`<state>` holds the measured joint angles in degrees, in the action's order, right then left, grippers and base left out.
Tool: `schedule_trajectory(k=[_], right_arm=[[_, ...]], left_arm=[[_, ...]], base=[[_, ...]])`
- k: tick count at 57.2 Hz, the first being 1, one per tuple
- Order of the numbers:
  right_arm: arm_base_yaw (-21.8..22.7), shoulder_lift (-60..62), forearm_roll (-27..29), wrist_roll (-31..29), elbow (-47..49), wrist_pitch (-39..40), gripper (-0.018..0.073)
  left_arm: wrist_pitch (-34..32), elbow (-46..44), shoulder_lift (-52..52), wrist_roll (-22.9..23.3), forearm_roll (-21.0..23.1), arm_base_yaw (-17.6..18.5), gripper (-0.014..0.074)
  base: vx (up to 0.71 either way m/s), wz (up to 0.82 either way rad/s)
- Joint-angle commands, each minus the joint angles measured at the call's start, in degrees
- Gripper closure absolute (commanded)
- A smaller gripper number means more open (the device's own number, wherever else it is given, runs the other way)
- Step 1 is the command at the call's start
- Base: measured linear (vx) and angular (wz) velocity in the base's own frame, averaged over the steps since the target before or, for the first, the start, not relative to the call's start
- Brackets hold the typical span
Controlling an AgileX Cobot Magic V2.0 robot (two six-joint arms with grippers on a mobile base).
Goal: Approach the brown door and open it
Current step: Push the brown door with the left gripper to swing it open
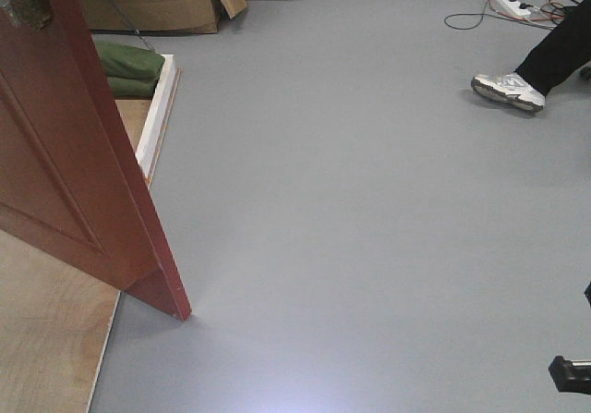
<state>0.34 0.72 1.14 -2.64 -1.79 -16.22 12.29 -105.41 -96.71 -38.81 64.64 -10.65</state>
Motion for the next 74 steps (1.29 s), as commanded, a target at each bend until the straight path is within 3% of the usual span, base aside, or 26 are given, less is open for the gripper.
schedule_trajectory(k=[1,74], right_arm=[[0.1,-0.81,-0.35,-0.31,-0.22,4.67,0.0559],[0.1,-0.81,-0.35,-0.31,-0.22,4.67,0.0559]], left_arm=[[-1.9,-1.97,2.03,0.03,0.86,0.32,0.0603],[-1.9,-1.97,1.42,0.03,0.86,0.27,0.0603]], base=[[0.0,0.0],[0.0,0.0]])
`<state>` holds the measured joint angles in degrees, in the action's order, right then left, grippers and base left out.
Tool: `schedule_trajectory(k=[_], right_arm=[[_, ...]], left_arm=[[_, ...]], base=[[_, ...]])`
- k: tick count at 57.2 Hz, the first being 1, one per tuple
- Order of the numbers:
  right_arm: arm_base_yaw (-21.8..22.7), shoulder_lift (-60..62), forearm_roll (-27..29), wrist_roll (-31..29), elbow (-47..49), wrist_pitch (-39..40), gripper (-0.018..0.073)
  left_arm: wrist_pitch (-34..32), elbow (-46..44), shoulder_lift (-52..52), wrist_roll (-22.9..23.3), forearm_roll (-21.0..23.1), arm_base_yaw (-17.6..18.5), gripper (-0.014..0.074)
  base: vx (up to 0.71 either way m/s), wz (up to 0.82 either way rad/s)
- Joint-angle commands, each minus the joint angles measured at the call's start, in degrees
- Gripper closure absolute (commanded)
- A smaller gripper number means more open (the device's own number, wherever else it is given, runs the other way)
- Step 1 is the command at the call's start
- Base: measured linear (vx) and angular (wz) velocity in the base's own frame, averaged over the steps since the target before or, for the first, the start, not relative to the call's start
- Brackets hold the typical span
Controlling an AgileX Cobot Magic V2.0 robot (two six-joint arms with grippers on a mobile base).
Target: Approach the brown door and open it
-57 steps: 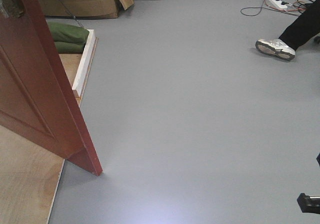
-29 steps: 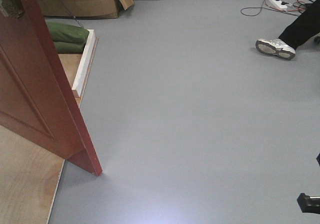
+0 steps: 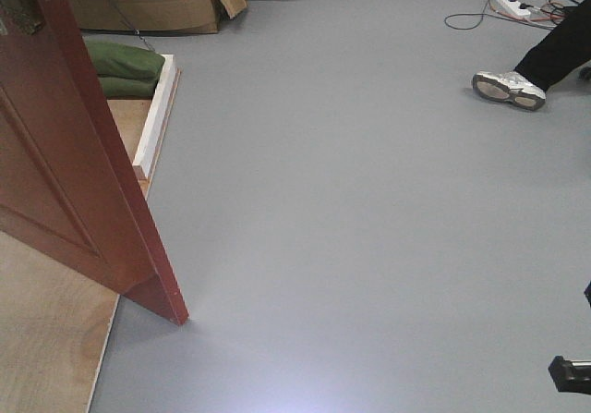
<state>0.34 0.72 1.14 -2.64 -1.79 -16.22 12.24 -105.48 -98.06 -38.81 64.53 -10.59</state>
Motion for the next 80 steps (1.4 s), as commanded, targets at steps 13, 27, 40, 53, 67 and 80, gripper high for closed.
schedule_trajectory(k=[13,27,40,53,67,80], right_arm=[[0.1,-0.81,-0.35,-0.31,-0.22,4.67,0.0559],[0.1,-0.81,-0.35,-0.31,-0.22,4.67,0.0559],[0.1,-0.81,-0.35,-0.31,-0.22,4.67,0.0559],[0.1,-0.81,-0.35,-0.31,-0.22,4.67,0.0559],[0.1,-0.81,-0.35,-0.31,-0.22,4.67,0.0559],[0.1,-0.81,-0.35,-0.31,-0.22,4.67,0.0559]], left_arm=[[-1.85,-1.91,2.77,0.03,0.98,0.21,0.0603],[-1.85,-1.91,2.77,0.03,0.98,0.21,0.0603],[-1.85,-1.91,2.77,0.03,0.98,0.21,0.0603],[-1.85,-1.91,2.77,0.03,0.98,0.21,0.0603],[-1.85,-1.91,2.77,0.03,0.98,0.21,0.0603],[-1.85,-1.91,2.77,0.03,0.98,0.21,0.0603]], base=[[0.01,-0.01],[0.04,-0.01],[0.08,0.01],[0.11,0.0],[0.12,-0.01],[0.1,-0.04]])
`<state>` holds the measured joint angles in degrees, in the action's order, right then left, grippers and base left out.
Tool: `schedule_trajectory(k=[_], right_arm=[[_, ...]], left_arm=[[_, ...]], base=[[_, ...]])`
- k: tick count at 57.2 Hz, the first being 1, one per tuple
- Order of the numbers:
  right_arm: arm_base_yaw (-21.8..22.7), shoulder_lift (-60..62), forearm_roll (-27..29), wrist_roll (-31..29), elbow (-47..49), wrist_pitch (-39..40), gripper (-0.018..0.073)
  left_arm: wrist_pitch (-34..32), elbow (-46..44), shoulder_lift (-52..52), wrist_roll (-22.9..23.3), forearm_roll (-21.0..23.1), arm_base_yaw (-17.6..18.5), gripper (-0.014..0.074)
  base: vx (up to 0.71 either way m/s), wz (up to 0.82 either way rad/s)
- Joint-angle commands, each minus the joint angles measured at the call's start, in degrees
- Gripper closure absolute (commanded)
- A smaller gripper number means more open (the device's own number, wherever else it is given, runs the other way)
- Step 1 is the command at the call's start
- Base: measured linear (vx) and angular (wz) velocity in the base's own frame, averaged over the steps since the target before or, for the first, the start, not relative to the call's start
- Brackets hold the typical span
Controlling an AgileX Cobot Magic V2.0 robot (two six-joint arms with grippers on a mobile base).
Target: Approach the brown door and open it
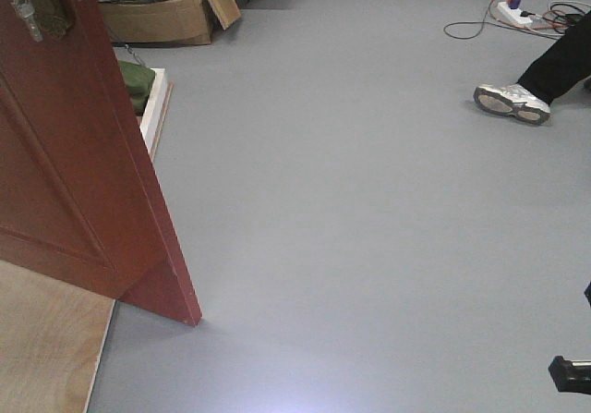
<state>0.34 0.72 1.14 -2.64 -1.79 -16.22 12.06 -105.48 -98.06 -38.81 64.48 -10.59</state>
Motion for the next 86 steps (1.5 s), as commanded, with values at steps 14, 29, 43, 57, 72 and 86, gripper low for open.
schedule_trajectory(k=[14,29,43,57,72,86], right_arm=[[0.1,-0.81,-0.35,-0.31,-0.22,4.67,0.0559],[0.1,-0.81,-0.35,-0.31,-0.22,4.67,0.0559],[0.1,-0.81,-0.35,-0.31,-0.22,4.67,0.0559],[0.1,-0.81,-0.35,-0.31,-0.22,4.67,0.0559],[0.1,-0.81,-0.35,-0.31,-0.22,4.67,0.0559],[0.1,-0.81,-0.35,-0.31,-0.22,4.67,0.0559]], left_arm=[[-1.67,-1.91,2.77,0.03,1.03,0.21,0.0603],[-1.67,-1.91,2.77,0.03,1.03,0.21,0.0603],[-1.67,-1.91,2.77,0.03,1.03,0.21,0.0603],[-1.67,-1.91,2.77,0.03,1.03,0.21,0.0603],[-1.67,-1.91,2.58,0.03,1.03,0.21,0.0603],[-1.66,-1.91,2.33,0.03,1.03,0.21,0.0603]], base=[[0.09,-0.05],[0.08,-0.04],[0.08,-0.04],[0.09,-0.04],[0.1,-0.04],[0.12,0.02]])
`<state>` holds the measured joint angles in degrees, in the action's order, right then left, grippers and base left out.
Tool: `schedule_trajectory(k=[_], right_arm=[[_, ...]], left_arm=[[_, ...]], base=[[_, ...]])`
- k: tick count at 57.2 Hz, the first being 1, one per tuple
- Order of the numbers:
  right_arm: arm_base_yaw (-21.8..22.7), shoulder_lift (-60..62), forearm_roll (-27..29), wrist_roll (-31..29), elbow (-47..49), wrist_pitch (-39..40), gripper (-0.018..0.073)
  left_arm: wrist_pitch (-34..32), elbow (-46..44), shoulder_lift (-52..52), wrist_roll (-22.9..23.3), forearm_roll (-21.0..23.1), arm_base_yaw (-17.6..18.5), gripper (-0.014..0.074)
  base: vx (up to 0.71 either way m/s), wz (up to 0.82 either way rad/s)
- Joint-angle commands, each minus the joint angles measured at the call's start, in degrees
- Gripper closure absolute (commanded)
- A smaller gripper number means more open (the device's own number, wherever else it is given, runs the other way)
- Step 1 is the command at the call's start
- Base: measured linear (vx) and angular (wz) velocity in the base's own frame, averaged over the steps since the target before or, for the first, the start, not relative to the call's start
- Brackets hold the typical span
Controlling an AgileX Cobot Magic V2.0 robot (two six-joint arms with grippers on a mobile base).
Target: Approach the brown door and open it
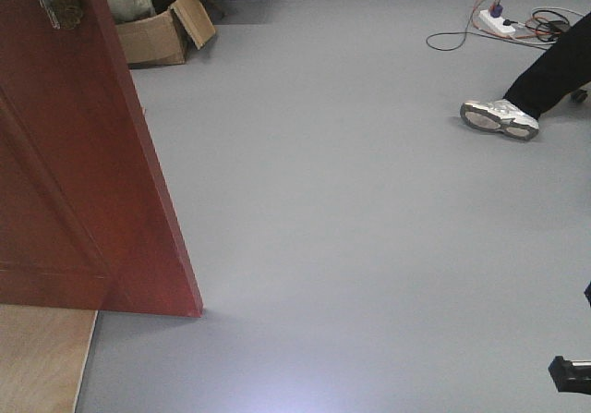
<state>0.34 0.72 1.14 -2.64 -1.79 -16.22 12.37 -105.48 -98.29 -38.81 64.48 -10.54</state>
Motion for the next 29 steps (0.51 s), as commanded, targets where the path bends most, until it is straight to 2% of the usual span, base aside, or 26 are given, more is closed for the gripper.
schedule_trajectory(k=[1,29], right_arm=[[0.1,-0.81,-0.35,-0.31,-0.22,4.67,0.0559],[0.1,-0.81,-0.35,-0.31,-0.22,4.67,0.0559]], left_arm=[[-1.97,-1.91,2.56,0.03,1.03,0.16,0.0603],[-2.01,-1.91,2.56,0.03,1.03,0.11,0.0603]], base=[[0.13,0.05],[0.11,0.05]])
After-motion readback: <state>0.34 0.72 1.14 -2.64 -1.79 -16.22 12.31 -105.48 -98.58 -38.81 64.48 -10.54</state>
